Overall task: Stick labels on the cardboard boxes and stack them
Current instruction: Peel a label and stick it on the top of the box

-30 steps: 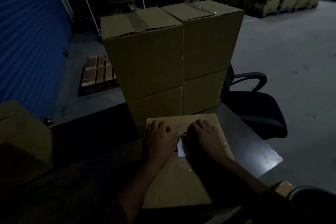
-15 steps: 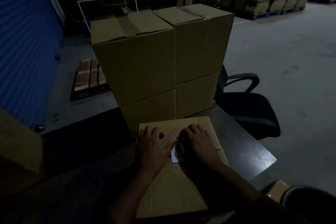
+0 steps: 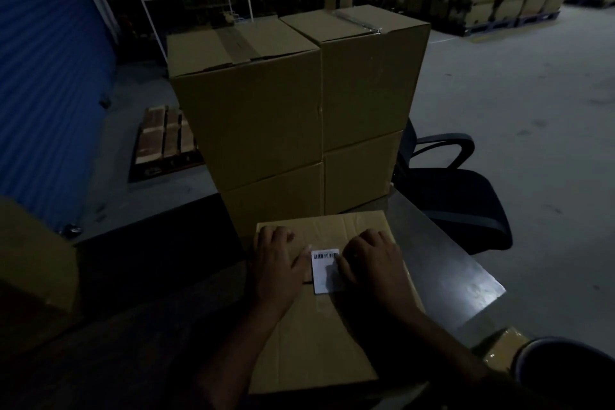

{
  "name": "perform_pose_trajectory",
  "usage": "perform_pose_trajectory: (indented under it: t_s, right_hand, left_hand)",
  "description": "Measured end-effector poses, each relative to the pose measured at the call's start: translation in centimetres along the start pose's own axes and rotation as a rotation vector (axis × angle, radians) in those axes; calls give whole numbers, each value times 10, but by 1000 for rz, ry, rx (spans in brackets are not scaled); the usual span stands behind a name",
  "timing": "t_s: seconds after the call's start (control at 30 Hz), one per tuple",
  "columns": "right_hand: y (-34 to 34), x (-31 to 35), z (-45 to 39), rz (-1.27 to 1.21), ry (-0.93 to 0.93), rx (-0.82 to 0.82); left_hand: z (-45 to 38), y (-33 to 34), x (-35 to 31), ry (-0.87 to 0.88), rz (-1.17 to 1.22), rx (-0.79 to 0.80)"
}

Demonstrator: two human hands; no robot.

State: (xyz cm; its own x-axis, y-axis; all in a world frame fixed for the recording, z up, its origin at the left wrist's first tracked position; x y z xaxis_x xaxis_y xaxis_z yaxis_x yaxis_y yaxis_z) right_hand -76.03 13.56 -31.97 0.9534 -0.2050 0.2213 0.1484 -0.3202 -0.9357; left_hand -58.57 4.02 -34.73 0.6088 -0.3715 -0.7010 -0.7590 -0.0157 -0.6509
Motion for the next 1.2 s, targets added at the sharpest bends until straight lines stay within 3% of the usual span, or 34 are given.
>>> perform_pose_trajectory:
  t_s: [0.1, 0.27, 0.37, 0.57, 0.67, 0.83, 0.97, 1.2]
  right_hand:
    - [-3, -7, 34, 26, 82, -6]
    - [12, -18, 51, 96, -11, 14]
    - [15, -19, 34, 86, -105, 14]
    - [16, -23, -25, -8, -307, 179]
    - [19, -10, -33, 15, -280, 212]
    - [15, 15, 0, 80, -152, 54]
    - [16, 25, 4, 87, -122, 27]
    - [26, 24, -1, 99, -84, 42]
  left_hand:
    - [-7, -3, 4, -63, -25, 70]
    - [-26, -17, -1, -157, -109, 207]
    - [-27, -29, 8, -187, -221, 137]
    - [5, -52, 28, -327, -396, 54]
    - [26, -53, 29, -361, -417, 53]
    - [27, -52, 20, -141, -250, -30]
    - [14, -32, 5, 39, -121, 99]
    - [13, -12, 9, 85, -54, 61]
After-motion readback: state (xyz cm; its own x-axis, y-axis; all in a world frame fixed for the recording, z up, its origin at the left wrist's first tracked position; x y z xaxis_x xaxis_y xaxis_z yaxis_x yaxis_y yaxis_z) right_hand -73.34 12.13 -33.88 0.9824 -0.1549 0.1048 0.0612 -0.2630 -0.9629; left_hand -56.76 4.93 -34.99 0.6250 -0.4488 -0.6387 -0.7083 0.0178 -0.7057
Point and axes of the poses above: each hand's wrist, its own z-axis away from the middle knuckle, its own y-axis out of the palm, x = y × z, the point moved 2 cm from there along -z, towards the middle knuckle, and after that the axes turned 12 degrees about z, right-handed, at the moved point
